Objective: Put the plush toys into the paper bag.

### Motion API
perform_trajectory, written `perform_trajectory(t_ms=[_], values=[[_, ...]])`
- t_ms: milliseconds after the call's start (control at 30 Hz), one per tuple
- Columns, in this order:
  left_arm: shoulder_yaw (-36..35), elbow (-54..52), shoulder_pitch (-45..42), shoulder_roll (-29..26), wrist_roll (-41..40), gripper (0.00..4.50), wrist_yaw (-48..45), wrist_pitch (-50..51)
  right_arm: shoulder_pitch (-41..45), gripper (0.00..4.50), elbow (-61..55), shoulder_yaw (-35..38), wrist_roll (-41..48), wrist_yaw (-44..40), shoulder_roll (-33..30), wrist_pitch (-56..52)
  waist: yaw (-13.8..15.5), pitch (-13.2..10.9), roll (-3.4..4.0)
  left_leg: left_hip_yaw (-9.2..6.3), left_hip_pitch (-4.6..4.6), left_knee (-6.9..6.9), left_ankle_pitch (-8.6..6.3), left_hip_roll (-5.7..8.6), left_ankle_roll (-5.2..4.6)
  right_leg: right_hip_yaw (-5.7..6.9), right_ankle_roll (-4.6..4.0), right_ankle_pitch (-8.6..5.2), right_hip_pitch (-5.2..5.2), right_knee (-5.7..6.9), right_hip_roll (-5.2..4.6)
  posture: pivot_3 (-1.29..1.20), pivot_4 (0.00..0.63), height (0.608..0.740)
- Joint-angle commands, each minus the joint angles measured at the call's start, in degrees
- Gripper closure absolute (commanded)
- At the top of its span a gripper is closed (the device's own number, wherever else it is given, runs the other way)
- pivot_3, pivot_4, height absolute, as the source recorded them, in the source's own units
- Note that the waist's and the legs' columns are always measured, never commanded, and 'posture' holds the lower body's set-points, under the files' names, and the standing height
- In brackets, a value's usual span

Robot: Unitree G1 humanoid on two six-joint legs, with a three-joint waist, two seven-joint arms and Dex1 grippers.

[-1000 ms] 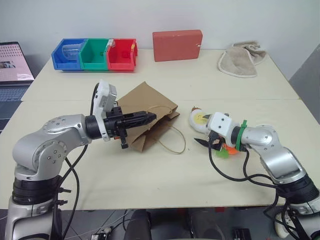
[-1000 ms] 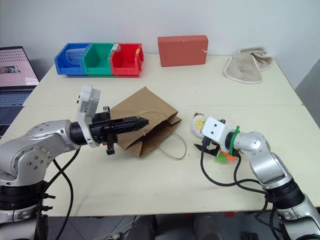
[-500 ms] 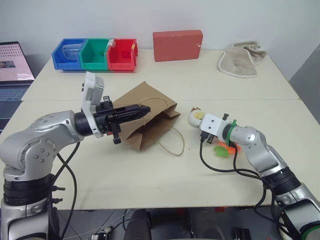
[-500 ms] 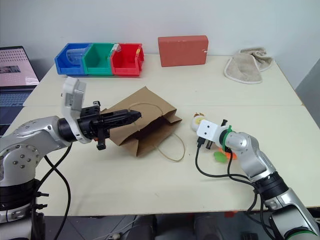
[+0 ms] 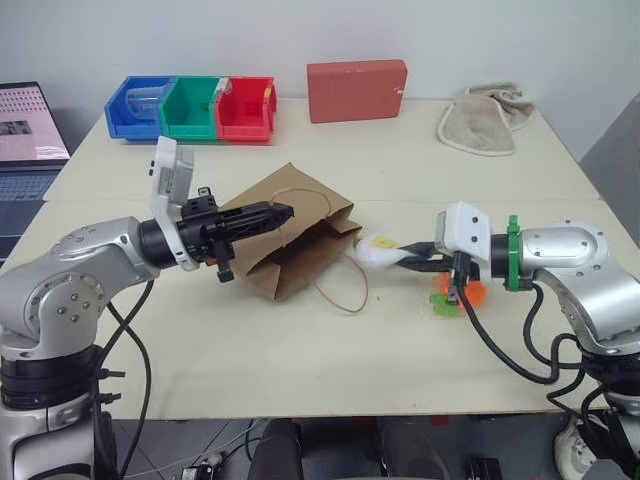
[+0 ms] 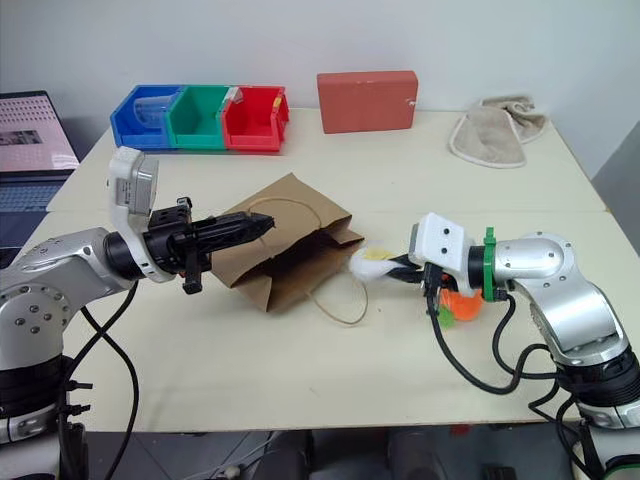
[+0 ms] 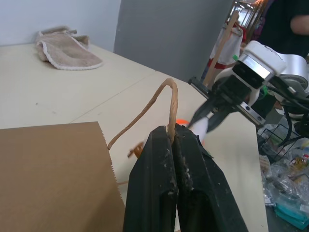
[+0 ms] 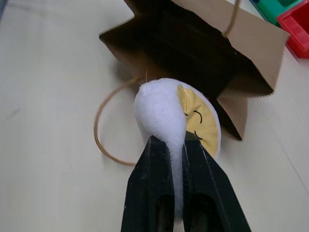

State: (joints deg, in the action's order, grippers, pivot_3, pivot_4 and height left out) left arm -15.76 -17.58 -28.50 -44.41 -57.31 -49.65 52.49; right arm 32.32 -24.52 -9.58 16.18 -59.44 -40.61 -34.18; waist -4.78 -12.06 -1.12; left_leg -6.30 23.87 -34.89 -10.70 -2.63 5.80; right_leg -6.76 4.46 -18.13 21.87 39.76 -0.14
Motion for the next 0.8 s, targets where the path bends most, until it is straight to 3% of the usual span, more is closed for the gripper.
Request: perform_trajectory(t_ms=[33,133,533,700,800], values=[[-1.78,-0.12,-2.07,-1.11,-2.46,4.50,-0.67,0.41,3.82,4.48,1.00,-4.53,-3.26,5.19,5.28,1.11,-0.10,0.00,0.00,0.03,0.00,0.00,0.00,0.00,0.00,-0.03,0.00,0.00,0.02,0.01,0.00,0.00,0.150,0.740],[-2.24,0.15,-2.27,-1.76,-3.40,4.50,-0.74,1.02,7.40,4.48,7.79,-9.54,-9.61,10.00,10.79,5.65,-0.01,0.00,0.00,0.02,0.00,-0.01,0.00,0.00,0.01,-0.02,0.01,0.00,0.02,0.01,0.00,0.00,0.150,0.740],[-3.72,3.57,-4.65,-1.32,-6.55,4.50,1.37,1.15,14.56,4.48,21.57,-18.70,-21.33,17.79,25.34,13.33,0.06,0.00,-0.01,-0.05,0.14,0.06,0.00,0.00,0.02,0.06,-0.02,0.01,0.23,0.15,0.00,0.00,0.150,0.740],[-3.79,4.03,-4.91,-1.02,-7.34,4.50,2.15,1.23,14.99,2.93,23.37,-17.68,-23.31,19.70,27.54,13.69,0.23,0.00,-0.02,-0.06,0.15,0.06,0.00,0.00,0.02,0.06,-0.02,0.01,0.22,0.16,-0.01,0.00,0.150,0.740],[-4.55,5.51,-5.46,-0.26,-7.91,4.50,3.00,1.07,14.20,1.71,22.13,-17.45,-23.49,19.38,27.07,13.99,0.24,0.00,-0.03,-0.06,0.15,0.05,0.01,0.00,0.03,0.07,-0.02,0.01,0.22,0.16,-0.01,0.00,0.150,0.740]])
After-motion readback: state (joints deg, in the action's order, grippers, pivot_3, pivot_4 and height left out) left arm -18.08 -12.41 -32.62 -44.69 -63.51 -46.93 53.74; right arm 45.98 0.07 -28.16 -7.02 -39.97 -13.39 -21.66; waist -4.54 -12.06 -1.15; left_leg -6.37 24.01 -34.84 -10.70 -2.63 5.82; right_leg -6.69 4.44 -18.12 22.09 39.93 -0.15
